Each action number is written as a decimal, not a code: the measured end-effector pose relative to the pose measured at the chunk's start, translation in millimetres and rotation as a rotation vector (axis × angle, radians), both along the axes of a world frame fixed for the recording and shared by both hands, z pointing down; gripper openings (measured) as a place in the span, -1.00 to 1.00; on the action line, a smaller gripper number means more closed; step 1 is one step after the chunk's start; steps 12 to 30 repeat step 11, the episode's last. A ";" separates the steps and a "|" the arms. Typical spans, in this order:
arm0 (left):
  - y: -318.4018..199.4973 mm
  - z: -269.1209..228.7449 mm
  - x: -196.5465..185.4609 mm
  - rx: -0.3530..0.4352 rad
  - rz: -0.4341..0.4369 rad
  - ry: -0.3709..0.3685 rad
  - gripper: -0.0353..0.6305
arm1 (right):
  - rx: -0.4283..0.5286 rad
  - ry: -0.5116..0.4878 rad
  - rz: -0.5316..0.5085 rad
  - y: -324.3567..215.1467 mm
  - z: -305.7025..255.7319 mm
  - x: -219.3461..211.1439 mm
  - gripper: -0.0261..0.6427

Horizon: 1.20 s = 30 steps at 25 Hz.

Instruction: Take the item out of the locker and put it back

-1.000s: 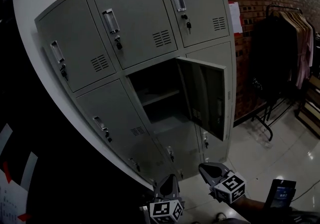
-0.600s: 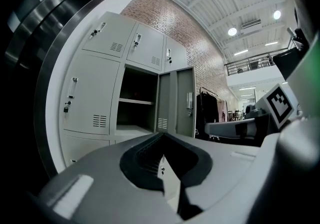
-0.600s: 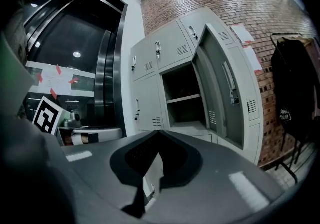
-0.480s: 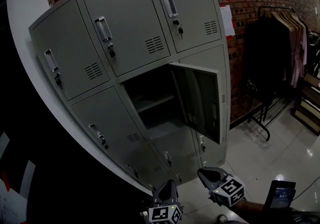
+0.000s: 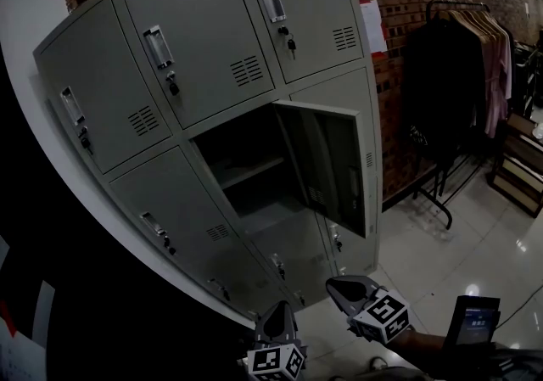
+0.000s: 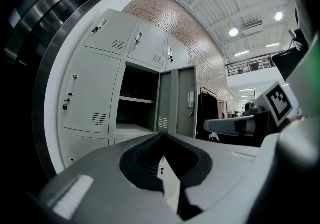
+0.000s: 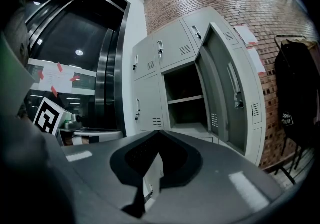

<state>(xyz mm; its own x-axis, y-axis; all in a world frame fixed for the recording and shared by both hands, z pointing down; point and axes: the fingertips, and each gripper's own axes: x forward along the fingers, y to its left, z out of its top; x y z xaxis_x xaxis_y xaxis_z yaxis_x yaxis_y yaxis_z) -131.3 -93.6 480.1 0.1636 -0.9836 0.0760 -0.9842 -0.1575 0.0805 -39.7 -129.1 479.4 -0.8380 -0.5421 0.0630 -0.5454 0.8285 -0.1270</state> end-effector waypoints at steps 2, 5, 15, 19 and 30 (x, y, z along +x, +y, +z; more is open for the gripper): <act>-1.0 -0.5 0.2 -0.001 0.003 0.004 -0.89 | 0.005 0.000 0.003 -2.0 -1.4 -0.7 -0.92; -1.5 -0.7 0.4 0.002 0.007 0.008 -0.89 | 0.006 0.001 0.010 -2.9 -1.1 -0.4 -0.92; -3.3 -3.9 1.3 0.033 0.009 0.046 -0.89 | 0.012 -0.005 0.012 -3.9 -1.8 -2.3 -0.92; -3.3 -3.9 1.3 0.033 0.009 0.046 -0.89 | 0.012 -0.005 0.012 -3.9 -1.8 -2.3 -0.92; -3.3 -3.9 1.3 0.033 0.009 0.046 -0.89 | 0.012 -0.005 0.012 -3.9 -1.8 -2.3 -0.92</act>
